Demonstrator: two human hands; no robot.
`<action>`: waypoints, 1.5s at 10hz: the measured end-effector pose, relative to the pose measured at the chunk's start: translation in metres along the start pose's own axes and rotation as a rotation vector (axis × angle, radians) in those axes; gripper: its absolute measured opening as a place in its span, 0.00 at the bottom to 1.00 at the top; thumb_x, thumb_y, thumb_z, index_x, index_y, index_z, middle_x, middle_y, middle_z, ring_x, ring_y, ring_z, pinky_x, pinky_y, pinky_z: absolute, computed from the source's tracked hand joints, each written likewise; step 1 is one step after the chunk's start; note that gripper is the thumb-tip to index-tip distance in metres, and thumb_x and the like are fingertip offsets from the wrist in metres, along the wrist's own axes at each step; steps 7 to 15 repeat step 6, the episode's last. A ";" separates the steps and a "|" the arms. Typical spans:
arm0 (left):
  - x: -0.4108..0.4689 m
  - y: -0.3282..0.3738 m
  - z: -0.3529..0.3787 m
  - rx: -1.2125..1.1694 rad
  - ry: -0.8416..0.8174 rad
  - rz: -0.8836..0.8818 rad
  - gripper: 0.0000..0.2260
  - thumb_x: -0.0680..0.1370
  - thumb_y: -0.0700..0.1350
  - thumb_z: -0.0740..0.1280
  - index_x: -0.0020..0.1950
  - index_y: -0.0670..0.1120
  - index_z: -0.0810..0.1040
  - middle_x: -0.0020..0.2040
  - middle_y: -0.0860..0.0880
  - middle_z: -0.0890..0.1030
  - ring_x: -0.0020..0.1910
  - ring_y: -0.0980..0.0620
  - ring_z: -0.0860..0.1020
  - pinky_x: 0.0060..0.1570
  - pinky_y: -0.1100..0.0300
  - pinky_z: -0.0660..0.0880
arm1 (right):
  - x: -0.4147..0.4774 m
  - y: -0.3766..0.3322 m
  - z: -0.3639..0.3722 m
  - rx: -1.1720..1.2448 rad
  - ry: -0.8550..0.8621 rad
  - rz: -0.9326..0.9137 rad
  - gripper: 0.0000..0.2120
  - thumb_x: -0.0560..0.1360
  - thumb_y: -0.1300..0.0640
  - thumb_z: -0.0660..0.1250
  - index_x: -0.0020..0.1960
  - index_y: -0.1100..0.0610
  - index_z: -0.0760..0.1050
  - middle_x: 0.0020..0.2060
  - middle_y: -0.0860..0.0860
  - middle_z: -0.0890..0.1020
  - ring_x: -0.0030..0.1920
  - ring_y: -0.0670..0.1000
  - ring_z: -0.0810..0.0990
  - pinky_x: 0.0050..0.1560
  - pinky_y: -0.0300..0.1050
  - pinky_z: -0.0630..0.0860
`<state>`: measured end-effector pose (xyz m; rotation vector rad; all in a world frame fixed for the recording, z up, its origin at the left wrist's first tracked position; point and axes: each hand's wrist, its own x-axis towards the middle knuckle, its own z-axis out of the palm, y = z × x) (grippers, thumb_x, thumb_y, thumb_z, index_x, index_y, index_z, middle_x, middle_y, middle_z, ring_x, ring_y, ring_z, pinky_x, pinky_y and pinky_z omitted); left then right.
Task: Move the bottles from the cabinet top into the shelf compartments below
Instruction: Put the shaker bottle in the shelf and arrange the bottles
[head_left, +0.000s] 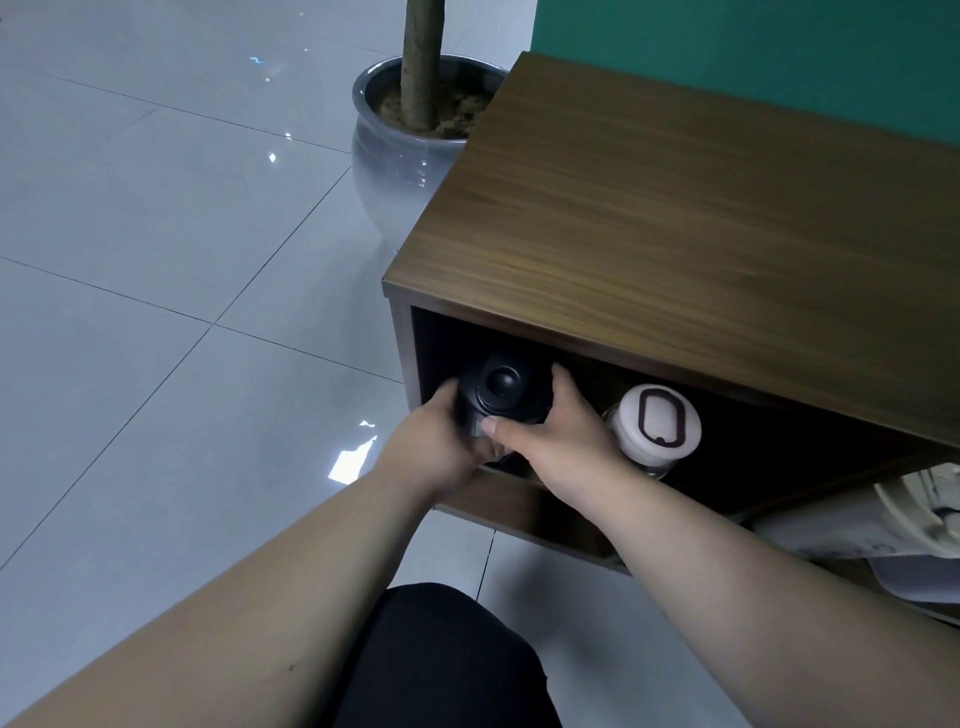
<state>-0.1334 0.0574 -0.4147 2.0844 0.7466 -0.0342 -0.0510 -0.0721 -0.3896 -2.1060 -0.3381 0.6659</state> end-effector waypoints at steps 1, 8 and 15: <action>0.000 -0.001 0.000 0.008 0.014 0.004 0.26 0.72 0.53 0.76 0.67 0.51 0.72 0.58 0.51 0.84 0.57 0.44 0.81 0.47 0.57 0.72 | 0.002 0.003 0.000 0.024 -0.011 -0.001 0.40 0.70 0.53 0.78 0.77 0.52 0.61 0.57 0.40 0.73 0.57 0.41 0.71 0.57 0.36 0.64; -0.012 -0.001 -0.003 0.161 -0.062 -0.101 0.29 0.72 0.59 0.74 0.66 0.46 0.71 0.56 0.48 0.81 0.51 0.45 0.78 0.45 0.57 0.71 | -0.005 0.024 0.006 0.099 -0.038 0.016 0.58 0.62 0.47 0.80 0.81 0.49 0.49 0.74 0.48 0.70 0.69 0.43 0.67 0.66 0.41 0.64; -0.012 -0.001 -0.003 0.161 -0.062 -0.101 0.29 0.72 0.59 0.74 0.66 0.46 0.71 0.56 0.48 0.81 0.51 0.45 0.78 0.45 0.57 0.71 | -0.005 0.024 0.006 0.099 -0.038 0.016 0.58 0.62 0.47 0.80 0.81 0.49 0.49 0.74 0.48 0.70 0.69 0.43 0.67 0.66 0.41 0.64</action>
